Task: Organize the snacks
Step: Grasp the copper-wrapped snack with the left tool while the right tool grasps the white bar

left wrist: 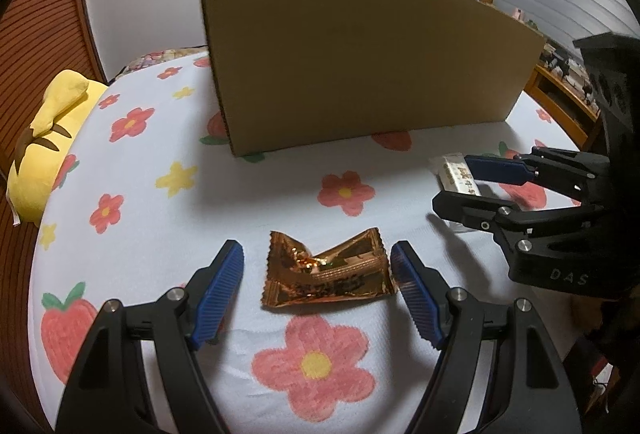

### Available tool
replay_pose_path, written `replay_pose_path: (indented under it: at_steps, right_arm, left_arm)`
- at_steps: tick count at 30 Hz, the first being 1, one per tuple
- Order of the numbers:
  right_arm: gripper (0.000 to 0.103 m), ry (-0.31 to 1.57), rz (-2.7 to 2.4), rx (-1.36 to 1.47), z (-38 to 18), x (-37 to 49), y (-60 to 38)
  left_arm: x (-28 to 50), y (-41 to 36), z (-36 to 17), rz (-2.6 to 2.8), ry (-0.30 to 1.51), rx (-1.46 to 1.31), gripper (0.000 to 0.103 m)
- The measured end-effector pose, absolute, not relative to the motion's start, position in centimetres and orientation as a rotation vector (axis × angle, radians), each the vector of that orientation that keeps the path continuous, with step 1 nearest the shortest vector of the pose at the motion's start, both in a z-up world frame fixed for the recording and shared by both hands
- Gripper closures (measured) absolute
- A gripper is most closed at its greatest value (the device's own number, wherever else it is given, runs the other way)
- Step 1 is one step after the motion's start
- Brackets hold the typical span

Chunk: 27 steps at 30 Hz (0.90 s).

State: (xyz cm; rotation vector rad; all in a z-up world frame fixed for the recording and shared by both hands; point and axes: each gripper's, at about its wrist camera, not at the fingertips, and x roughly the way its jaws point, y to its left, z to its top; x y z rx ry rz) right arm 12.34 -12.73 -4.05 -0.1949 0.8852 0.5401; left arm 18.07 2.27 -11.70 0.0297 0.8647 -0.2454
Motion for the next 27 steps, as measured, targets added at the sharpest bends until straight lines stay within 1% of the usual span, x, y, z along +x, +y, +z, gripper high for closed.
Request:
replay_pose_path:
  at_steps: [1, 3, 5, 7, 8, 10, 13, 27]
  right_arm:
    - [0.055, 0.884, 0.539, -0.195, -4.1, 12.3, -12.8]
    - [0.055, 0.883, 0.538, -0.196, -4.1, 12.3, -12.7]
    - [0.055, 0.883, 0.538, -0.194, -4.1, 12.3, -12.7]
    - [0.055, 0.882, 0.54, -0.189, -4.1, 12.3, -12.7]
    - [0.055, 0.882, 0.54, -0.187, -4.1, 12.3, -12.7]
    - [0.055, 0.882, 0.54, -0.187, -4.0, 12.3, -12.8]
    - [0.055, 0.882, 0.539, -0.186, -4.1, 12.3, -12.8]
    - [0.054, 0.889, 0.517, -0.245, -4.1, 13.2, -11.7]
  left_arm:
    - [18.2, 2.0, -11.8, -0.249, 0.872, 0.041, 0.027]
    - [18.3, 1.6, -11.8, -0.241, 0.871, 0.07, 0.032]
    - [18.2, 1.3, -11.8, -0.251, 0.863, 0.085, 0.042]
    - [18.0, 1.2, -11.7, -0.257, 0.858, 0.09, 0.049]
    - [17.8, 1.2, -11.7, -0.258, 0.853, 0.092, 0.055]
    - [17.6, 1.3, -11.6, -0.246, 0.844, 0.089, 0.06]
    - [17.3, 1.6, -11.7, -0.247, 0.839, 0.08, 0.062]
    - [16.2, 2.5, -10.1, -0.247, 0.791, 0.044, 0.062]
